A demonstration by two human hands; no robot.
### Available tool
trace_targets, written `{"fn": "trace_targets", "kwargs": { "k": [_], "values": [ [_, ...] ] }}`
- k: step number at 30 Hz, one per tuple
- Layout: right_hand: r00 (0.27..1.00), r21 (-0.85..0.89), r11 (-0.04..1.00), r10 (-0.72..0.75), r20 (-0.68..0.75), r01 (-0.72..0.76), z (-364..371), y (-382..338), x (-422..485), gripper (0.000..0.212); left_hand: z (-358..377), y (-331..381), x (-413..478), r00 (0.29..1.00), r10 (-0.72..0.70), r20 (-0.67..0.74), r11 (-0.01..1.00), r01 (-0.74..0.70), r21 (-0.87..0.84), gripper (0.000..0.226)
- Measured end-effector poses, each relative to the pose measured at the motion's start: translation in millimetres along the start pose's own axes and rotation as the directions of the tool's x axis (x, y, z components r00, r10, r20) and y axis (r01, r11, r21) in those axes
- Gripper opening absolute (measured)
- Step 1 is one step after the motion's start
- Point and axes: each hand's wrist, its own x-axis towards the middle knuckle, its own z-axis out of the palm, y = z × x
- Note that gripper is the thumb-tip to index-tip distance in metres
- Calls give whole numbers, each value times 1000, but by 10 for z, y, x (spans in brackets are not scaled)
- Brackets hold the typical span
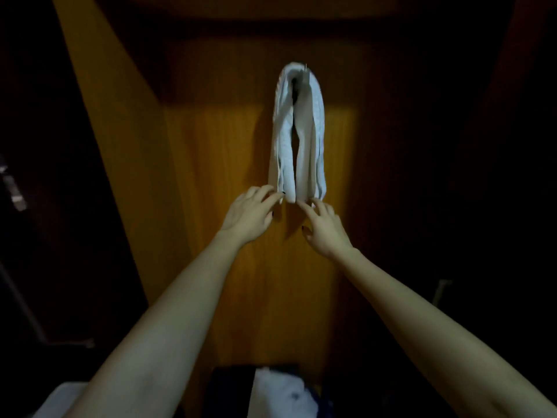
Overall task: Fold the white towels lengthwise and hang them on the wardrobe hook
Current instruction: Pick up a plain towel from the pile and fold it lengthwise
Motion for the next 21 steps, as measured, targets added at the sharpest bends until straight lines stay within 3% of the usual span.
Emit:
{"fn": "trace_targets", "kwargs": {
  "k": [4, 11, 21],
  "values": [
    [973, -80, 997, 31, 227, -13, 544, -155, -871, 70, 337, 282, -955, 974, -13, 226, 999, 22, -39, 53],
    [840, -119, 993, 58, 540, 8, 1416, -141, -2173, 70, 983, 610, -2335, 879, -28, 476, 987, 99, -125, 56],
    [663, -167, 986, 137, 736, -18, 2757, 169, -3502, 63, 2194, 1011, -3933, 751, -77, 656, 966, 220, -138, 60]
  ]
}}
